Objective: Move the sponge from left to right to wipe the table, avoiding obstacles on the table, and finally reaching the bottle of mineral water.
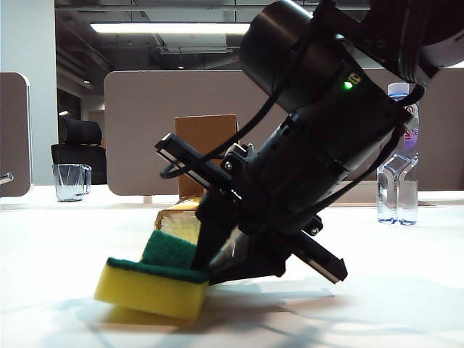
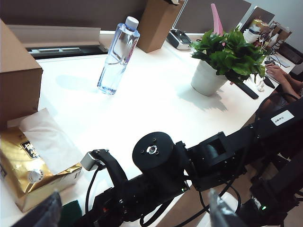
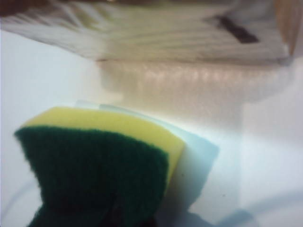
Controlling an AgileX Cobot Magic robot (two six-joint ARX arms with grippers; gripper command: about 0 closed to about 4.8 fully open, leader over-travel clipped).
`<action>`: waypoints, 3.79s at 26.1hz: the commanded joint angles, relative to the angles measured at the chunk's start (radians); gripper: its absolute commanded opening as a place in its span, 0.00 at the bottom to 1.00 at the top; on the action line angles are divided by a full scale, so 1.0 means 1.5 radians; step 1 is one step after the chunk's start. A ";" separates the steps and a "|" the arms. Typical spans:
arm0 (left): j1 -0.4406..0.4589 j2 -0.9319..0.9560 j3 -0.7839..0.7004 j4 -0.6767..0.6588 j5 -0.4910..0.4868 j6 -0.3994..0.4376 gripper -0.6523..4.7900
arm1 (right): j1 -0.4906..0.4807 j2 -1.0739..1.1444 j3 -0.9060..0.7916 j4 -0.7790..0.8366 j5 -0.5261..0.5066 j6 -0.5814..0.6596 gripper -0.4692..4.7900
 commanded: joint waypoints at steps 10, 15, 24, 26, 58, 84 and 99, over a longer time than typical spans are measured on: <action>0.001 -0.001 0.006 -0.002 -0.009 0.018 0.86 | 0.002 0.017 -0.018 -0.164 -0.003 -0.032 0.07; 0.001 -0.001 0.013 -0.003 -0.009 0.026 0.86 | -0.001 -0.002 -0.018 -0.179 0.024 -0.036 0.07; 0.001 -0.001 0.039 -0.003 -0.026 0.048 0.86 | -0.065 -0.047 -0.023 -0.245 0.060 -0.099 0.07; 0.001 -0.001 0.039 -0.005 -0.026 0.048 0.86 | -0.074 -0.047 -0.028 -0.246 0.061 -0.104 0.07; 0.001 -0.005 0.042 -0.003 -0.043 0.048 0.86 | -0.187 -0.168 -0.100 -0.360 0.094 -0.194 0.07; 0.001 -0.013 0.043 -0.002 -0.056 0.047 0.86 | -0.430 -0.340 -0.160 -0.455 0.081 -0.360 0.07; 0.001 -0.012 0.043 -0.002 -0.071 0.047 0.86 | -0.599 -0.369 -0.160 -0.466 0.026 -0.443 0.07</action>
